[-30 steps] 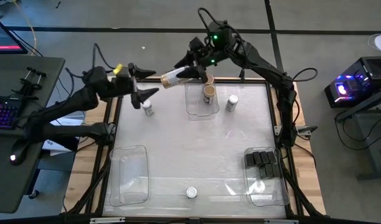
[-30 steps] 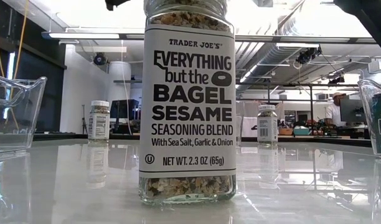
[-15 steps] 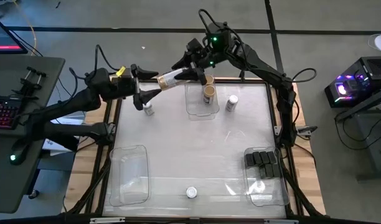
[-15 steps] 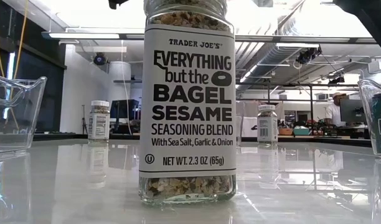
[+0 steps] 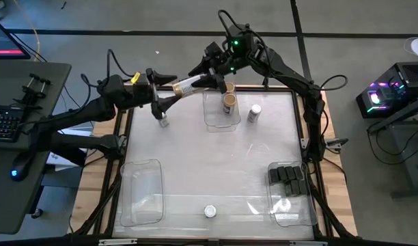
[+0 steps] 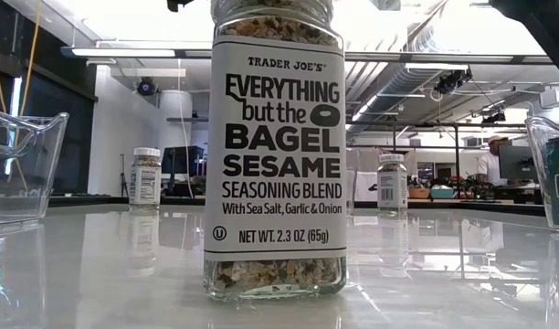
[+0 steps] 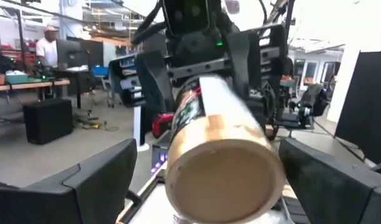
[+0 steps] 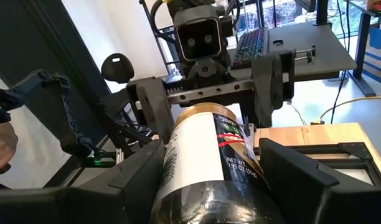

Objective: Sort spices by type
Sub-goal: Put the gold spice bottle into the top transparent bin

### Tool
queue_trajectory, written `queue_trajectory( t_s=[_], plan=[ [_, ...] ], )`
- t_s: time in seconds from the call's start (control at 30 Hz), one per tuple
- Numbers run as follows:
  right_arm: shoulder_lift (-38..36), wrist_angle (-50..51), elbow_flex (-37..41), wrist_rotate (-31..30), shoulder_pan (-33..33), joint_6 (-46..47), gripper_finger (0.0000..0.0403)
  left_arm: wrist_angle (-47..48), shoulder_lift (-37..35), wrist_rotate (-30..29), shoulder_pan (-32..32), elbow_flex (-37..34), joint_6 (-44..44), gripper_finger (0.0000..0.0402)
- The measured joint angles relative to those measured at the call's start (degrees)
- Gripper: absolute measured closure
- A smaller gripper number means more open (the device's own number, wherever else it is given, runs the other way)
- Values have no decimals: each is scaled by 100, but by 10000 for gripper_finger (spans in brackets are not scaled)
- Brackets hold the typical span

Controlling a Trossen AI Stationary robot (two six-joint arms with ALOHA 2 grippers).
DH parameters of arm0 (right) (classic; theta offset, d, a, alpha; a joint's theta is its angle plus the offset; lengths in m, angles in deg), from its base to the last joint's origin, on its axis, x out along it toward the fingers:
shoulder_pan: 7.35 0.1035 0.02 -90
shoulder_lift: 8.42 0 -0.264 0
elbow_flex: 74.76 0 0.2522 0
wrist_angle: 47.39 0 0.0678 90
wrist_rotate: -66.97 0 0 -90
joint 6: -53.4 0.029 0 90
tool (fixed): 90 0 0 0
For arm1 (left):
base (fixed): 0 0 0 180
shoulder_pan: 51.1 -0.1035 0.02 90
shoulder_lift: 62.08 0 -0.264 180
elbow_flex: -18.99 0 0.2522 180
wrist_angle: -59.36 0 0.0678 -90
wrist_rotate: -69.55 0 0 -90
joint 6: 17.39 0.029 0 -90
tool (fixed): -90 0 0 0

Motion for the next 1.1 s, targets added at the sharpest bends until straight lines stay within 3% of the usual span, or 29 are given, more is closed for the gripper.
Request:
queue_trajectory(
  t_s=[0.33,0.7,0.87,1.1],
  plan=[
    [0,-2,0,-5,3,-12,159,71,94,-92,0,0,-153,52],
    [0,-206,0,-4,-1,91,155,29,90,-163,4,0,-212,165],
    [0,-453,0,-151,-26,520,129,123,107,-239,-18,0,-235,165],
    [-194,-476,0,-152,-422,674,118,1005,-97,-912,-32,-4,-119,165]
  ],
)
